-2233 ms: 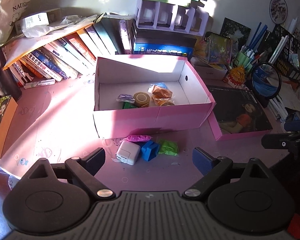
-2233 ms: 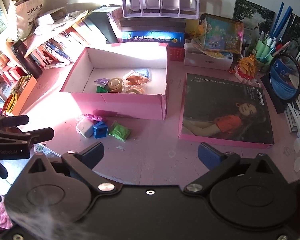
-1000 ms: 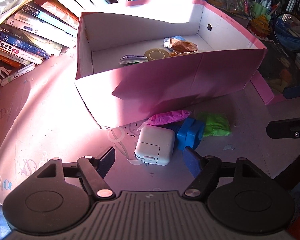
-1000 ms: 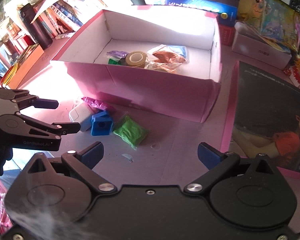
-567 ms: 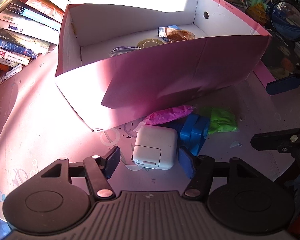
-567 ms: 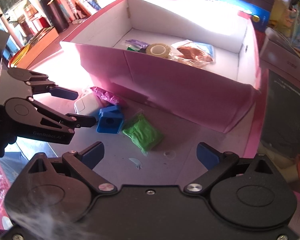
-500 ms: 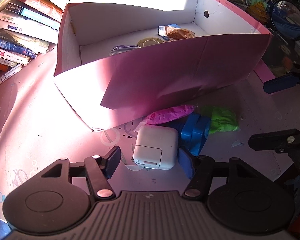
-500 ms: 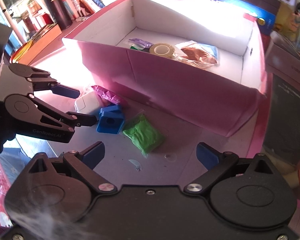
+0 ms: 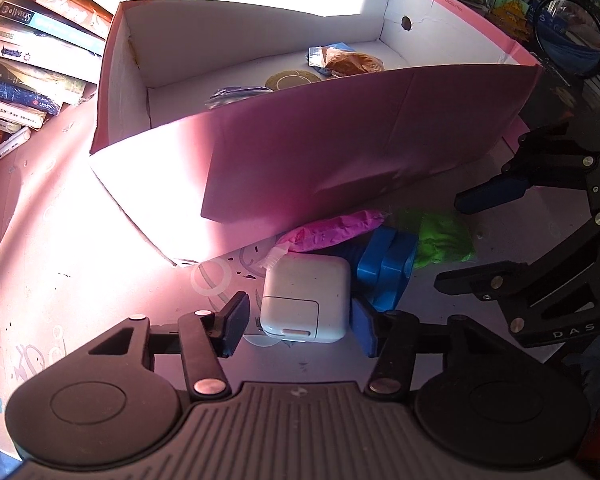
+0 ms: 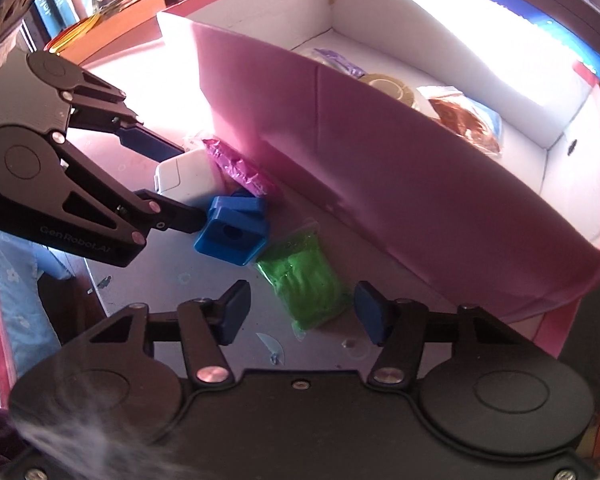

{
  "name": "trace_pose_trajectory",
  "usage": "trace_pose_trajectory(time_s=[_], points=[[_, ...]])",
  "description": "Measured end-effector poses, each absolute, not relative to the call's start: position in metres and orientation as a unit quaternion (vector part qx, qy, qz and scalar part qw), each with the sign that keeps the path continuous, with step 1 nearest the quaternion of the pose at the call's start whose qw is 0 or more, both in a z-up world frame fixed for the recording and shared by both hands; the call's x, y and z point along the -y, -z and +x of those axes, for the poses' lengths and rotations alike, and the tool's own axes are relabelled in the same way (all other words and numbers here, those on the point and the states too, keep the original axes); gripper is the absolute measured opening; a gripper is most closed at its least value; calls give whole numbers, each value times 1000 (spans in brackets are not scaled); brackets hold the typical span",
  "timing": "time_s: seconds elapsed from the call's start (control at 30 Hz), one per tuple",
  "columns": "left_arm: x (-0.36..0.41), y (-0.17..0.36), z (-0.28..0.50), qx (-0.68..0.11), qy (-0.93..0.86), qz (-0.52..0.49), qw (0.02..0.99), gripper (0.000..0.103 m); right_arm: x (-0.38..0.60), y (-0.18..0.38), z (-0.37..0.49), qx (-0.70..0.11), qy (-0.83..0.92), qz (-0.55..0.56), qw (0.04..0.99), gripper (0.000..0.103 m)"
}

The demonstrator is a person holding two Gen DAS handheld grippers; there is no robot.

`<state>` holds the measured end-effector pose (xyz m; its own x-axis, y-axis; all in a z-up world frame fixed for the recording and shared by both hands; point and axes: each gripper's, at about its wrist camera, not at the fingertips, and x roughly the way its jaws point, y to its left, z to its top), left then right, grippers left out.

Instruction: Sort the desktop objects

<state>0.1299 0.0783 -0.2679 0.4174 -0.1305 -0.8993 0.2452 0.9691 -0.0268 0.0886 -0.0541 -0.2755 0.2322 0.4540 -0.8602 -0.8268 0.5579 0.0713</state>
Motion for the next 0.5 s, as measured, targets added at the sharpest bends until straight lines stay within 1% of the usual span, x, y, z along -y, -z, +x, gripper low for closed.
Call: trace_pose_trajectory(time_s=[0.1, 0.3, 0.47, 0.5], points=[[-78, 269, 130, -530, 115, 52, 839, 48, 51, 277, 89, -450, -427, -215, 754, 58], [-80, 270, 131, -531, 118, 50, 837, 47, 51, 279, 87, -451, -432, -221, 749, 58], [-80, 270, 129, -533, 114, 54, 837, 46, 55, 279, 84, -453, -434, -221, 747, 52], [-81, 270, 129, -533, 113, 54, 837, 45, 56, 279, 83, -454, -434, -221, 746, 49]])
